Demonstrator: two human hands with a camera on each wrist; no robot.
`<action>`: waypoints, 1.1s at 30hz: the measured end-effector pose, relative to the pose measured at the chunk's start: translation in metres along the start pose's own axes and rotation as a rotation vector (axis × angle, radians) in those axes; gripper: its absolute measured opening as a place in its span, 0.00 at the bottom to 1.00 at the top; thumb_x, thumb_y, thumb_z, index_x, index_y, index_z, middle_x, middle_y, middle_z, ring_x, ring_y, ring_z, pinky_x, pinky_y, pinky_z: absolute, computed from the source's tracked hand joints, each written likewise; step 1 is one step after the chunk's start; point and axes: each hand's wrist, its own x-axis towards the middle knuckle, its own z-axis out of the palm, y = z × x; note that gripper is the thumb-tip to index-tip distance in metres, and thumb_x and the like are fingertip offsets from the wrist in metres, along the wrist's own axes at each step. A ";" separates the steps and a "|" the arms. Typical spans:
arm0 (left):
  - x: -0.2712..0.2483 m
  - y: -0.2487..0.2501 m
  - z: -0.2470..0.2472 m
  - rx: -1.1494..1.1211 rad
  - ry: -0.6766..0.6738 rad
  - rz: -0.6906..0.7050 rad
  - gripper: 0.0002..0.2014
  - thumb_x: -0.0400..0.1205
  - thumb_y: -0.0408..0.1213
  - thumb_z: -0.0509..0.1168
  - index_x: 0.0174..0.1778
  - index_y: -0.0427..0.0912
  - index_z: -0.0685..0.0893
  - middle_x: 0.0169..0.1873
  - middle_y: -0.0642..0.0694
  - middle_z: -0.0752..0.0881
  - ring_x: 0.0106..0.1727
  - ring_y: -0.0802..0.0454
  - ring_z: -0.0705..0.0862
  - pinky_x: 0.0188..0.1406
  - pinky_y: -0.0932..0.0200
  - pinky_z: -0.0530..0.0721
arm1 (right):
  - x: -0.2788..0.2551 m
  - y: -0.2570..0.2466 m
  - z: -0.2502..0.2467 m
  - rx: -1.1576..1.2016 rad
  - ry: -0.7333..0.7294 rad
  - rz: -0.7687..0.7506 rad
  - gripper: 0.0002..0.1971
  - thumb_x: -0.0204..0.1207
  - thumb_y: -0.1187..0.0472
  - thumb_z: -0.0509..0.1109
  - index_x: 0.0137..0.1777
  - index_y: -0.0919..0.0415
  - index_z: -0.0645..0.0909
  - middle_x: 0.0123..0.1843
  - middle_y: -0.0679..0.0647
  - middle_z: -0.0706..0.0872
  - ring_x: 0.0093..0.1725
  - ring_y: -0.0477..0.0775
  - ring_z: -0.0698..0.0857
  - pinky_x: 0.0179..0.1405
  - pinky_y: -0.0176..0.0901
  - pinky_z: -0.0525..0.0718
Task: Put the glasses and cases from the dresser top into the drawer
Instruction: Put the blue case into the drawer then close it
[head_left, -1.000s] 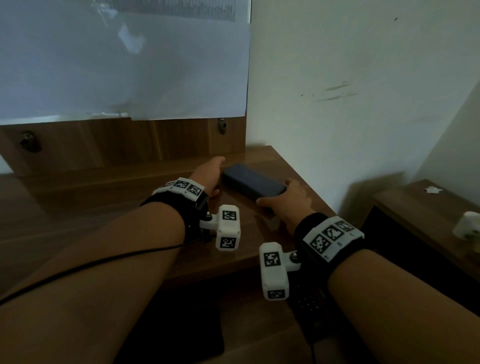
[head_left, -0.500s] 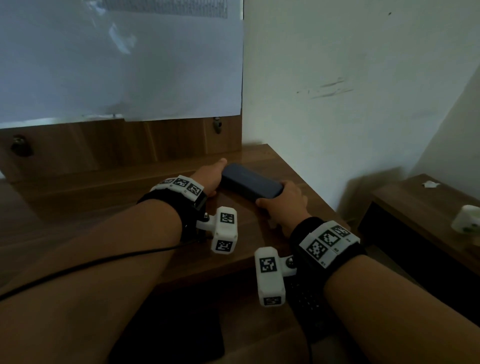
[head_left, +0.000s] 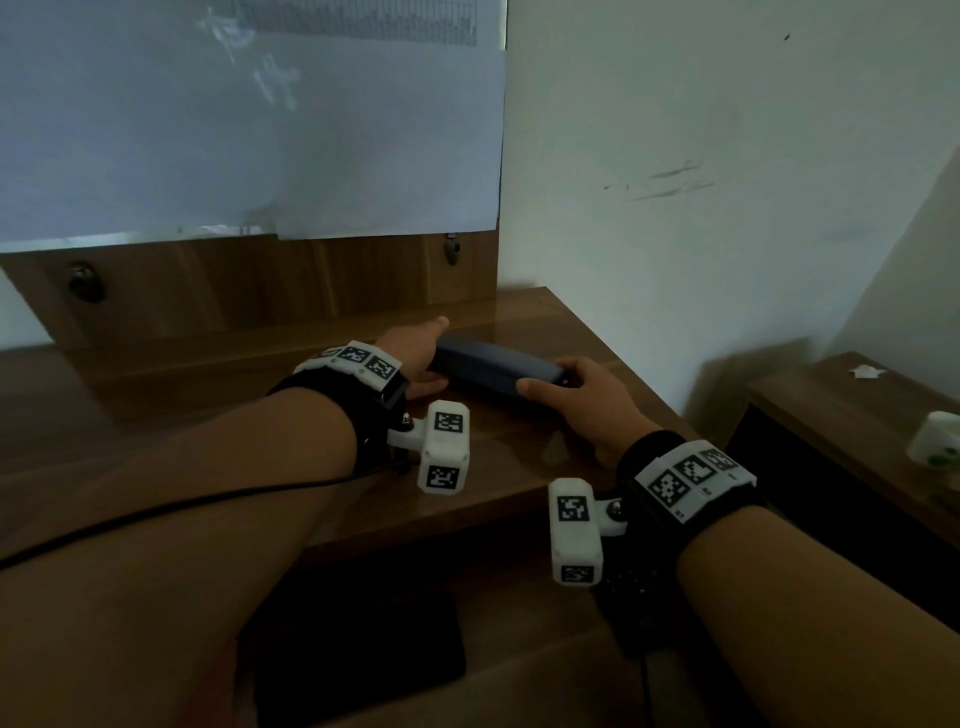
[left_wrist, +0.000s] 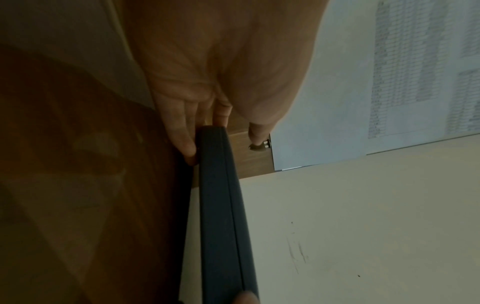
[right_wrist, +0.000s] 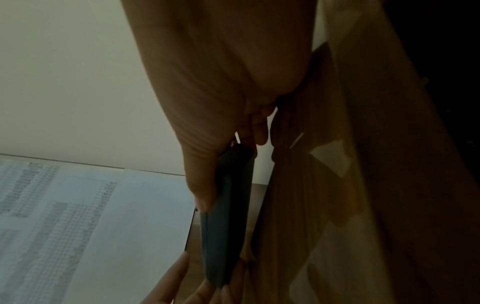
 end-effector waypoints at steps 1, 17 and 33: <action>-0.003 0.002 -0.003 -0.002 0.012 -0.030 0.24 0.84 0.48 0.62 0.74 0.43 0.71 0.67 0.38 0.78 0.64 0.38 0.83 0.52 0.50 0.88 | -0.001 -0.001 -0.001 0.010 -0.021 -0.003 0.31 0.68 0.48 0.79 0.69 0.56 0.75 0.61 0.53 0.81 0.55 0.52 0.82 0.41 0.37 0.81; -0.071 -0.008 -0.079 0.068 -0.047 0.020 0.17 0.82 0.53 0.64 0.56 0.42 0.77 0.42 0.42 0.84 0.35 0.51 0.84 0.30 0.62 0.78 | -0.045 -0.047 -0.005 0.015 -0.322 -0.127 0.23 0.71 0.57 0.78 0.63 0.44 0.74 0.51 0.55 0.84 0.39 0.51 0.82 0.37 0.43 0.79; -0.161 -0.064 -0.156 0.300 -0.038 -0.039 0.23 0.79 0.56 0.67 0.61 0.42 0.82 0.46 0.43 0.81 0.37 0.51 0.81 0.32 0.58 0.75 | -0.120 -0.075 0.037 -0.190 -0.476 0.118 0.10 0.81 0.50 0.66 0.52 0.56 0.79 0.51 0.58 0.83 0.41 0.57 0.87 0.40 0.48 0.87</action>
